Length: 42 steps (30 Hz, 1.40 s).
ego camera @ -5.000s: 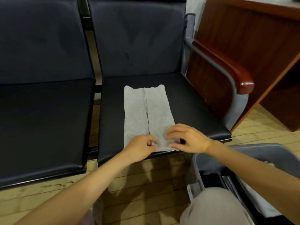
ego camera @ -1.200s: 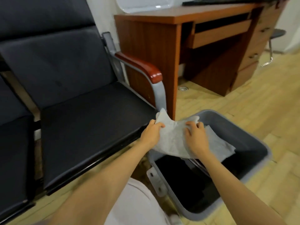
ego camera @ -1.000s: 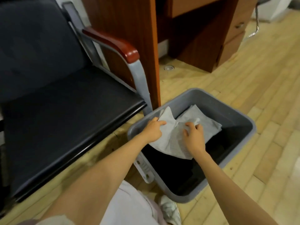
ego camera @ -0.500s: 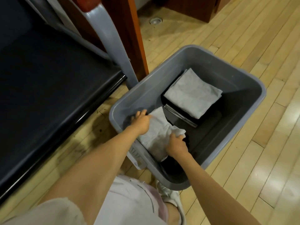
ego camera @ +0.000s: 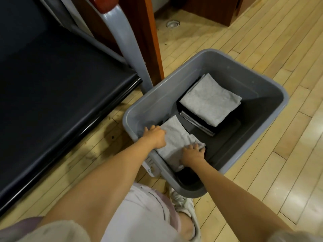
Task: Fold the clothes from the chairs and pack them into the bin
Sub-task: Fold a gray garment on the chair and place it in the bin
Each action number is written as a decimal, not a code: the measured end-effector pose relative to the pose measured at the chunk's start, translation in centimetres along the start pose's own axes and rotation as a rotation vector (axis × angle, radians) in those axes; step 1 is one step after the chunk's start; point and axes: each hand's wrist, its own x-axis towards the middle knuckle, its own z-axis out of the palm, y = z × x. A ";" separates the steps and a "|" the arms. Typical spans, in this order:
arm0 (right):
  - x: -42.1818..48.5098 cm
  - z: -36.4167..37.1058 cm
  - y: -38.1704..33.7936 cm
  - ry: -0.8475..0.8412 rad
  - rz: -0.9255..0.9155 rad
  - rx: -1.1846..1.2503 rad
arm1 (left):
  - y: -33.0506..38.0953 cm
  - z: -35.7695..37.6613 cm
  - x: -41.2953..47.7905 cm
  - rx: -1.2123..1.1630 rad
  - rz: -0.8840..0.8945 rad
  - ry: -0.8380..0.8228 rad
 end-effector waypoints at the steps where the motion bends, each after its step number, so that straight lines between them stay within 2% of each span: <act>1: -0.4 -0.6 0.1 0.057 -0.016 0.010 | 0.2 0.1 -0.5 0.029 0.011 -0.038; 3: -2.0 -2.2 0.4 0.200 -0.058 0.051 | 0.6 -0.2 -1.3 0.042 0.003 -0.014; 6: -5.1 -4.4 1.8 0.408 -0.076 0.118 | 1.1 -1.5 -2.9 -0.025 -0.026 0.156; 9: -7.9 -5.3 4.3 0.658 -0.007 0.186 | 1.9 -1.8 -4.5 -0.020 -0.053 0.264; 11: -9.2 -4.9 5.8 0.743 0.070 0.218 | 2.4 -1.3 -5.4 -0.016 -0.083 0.270; 17: -9.1 -1.3 6.7 0.646 0.184 0.219 | 5.0 -0.3 -7.1 -0.146 -0.025 0.371; 20: -8.7 -0.8 6.4 0.751 0.185 0.285 | 6.1 -0.8 -6.7 -0.111 0.046 0.385; 24: -8.3 -1.6 6.7 0.772 0.247 0.306 | 5.9 -3.1 -4.8 -0.090 0.135 0.370; 30: -5.6 -5.1 8.9 0.789 0.281 0.259 | 4.8 -7.0 -1.1 -0.054 0.212 0.528; 42: -3.5 -7.0 11.5 0.801 0.286 0.174 | 6.9 -6.4 3.4 -0.079 0.222 0.498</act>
